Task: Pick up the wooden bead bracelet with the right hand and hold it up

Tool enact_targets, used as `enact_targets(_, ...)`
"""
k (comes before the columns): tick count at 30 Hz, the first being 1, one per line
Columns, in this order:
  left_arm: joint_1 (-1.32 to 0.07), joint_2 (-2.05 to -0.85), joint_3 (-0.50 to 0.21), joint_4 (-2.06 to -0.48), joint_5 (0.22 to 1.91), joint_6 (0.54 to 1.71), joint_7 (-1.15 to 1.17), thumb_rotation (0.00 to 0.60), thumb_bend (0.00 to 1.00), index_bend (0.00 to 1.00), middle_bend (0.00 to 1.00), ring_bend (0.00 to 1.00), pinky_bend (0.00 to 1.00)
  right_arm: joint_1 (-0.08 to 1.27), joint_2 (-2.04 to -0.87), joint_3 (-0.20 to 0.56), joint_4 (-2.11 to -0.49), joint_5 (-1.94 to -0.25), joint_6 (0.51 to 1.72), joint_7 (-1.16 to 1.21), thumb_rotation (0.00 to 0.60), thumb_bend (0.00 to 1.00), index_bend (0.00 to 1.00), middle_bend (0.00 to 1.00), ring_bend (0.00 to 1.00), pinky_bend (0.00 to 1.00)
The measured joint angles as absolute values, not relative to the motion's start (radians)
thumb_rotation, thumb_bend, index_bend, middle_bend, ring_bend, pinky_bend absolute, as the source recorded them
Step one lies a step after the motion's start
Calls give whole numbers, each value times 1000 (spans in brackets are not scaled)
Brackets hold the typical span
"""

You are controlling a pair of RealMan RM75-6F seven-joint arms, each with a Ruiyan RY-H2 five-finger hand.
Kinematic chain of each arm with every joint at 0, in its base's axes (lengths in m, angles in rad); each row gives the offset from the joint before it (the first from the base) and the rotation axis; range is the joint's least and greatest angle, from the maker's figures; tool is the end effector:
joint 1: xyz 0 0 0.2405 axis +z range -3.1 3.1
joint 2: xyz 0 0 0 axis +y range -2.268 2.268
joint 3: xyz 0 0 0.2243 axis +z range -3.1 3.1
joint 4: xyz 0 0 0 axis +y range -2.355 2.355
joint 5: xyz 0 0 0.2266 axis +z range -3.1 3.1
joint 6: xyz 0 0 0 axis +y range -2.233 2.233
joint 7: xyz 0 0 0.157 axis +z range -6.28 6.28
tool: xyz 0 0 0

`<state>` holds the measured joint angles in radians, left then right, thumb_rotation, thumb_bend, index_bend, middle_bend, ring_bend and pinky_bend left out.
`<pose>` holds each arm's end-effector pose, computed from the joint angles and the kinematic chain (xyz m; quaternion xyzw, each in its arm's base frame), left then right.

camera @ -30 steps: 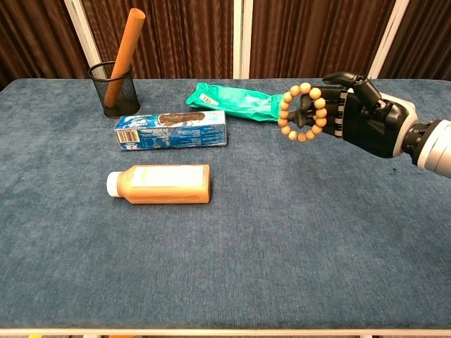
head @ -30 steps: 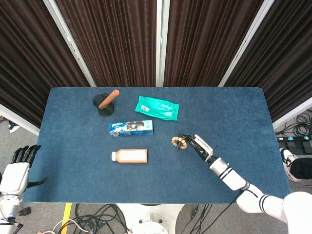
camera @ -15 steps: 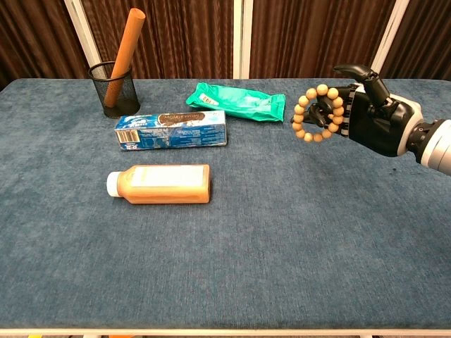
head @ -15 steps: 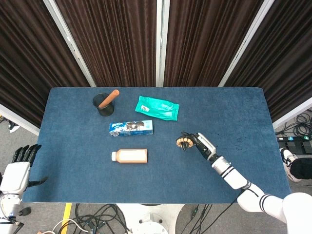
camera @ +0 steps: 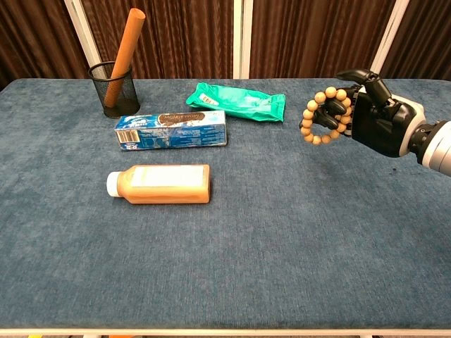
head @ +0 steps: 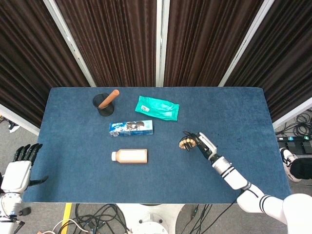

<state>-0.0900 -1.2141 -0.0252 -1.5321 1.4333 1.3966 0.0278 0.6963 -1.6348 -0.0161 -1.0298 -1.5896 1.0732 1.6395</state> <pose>-0.3105 0.1882 0.0964 -0.5977 -0.4303 -0.3417 0.5838 -0.1903 -0.3334 -0.0451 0.3836 -0.7588 0.5265 0.0006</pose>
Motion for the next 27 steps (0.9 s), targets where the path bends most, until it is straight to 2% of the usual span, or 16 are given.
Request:
enact_targets(5, -91, -1214, -25, -1531, 1433, 1395, 27, 600, 0, 78, 68, 10, 0, 694, -1628, -17, -1042, -1591, 1073, 1631, 139, 379, 806, 754, 399, 0)
enact_targets(9, -91, -1215, -25, -1530, 1433, 1397, 26, 600, 0, 79, 68, 10, 0, 692, -1623, -17, -1049, -1593, 1073, 1634, 307, 400, 817, 761, 411, 0)
enact_targets(12, -92, -1216, -25, -1529, 1434, 1397, 27, 600, 0, 79, 68, 10, 0, 696, -1615, -16, -1055, -1596, 1071, 1627, 359, 403, 819, 761, 414, 0)
enact_targets(20, -94, -1217, -26, -1528, 1431, 1395, 28, 600, 0, 79, 68, 10, 0, 695, -1602, -11, -1069, -1593, 1069, 1626, 366, 405, 821, 757, 413, 0)
enact_targets(25, -96, -1217, -28, -1528, 1428, 1393, 30, 600, 0, 78, 68, 10, 0, 694, -1606, -8, -1067, -1593, 1073, 1630, 295, 446, 825, 757, 411, 0)
enact_targets(27, -96, -1217, -27, -1527, 1426, 1392, 29, 600, 0, 78, 68, 10, 0, 693, -1609, -6, -1064, -1592, 1073, 1627, 294, 480, 806, 757, 410, 0)
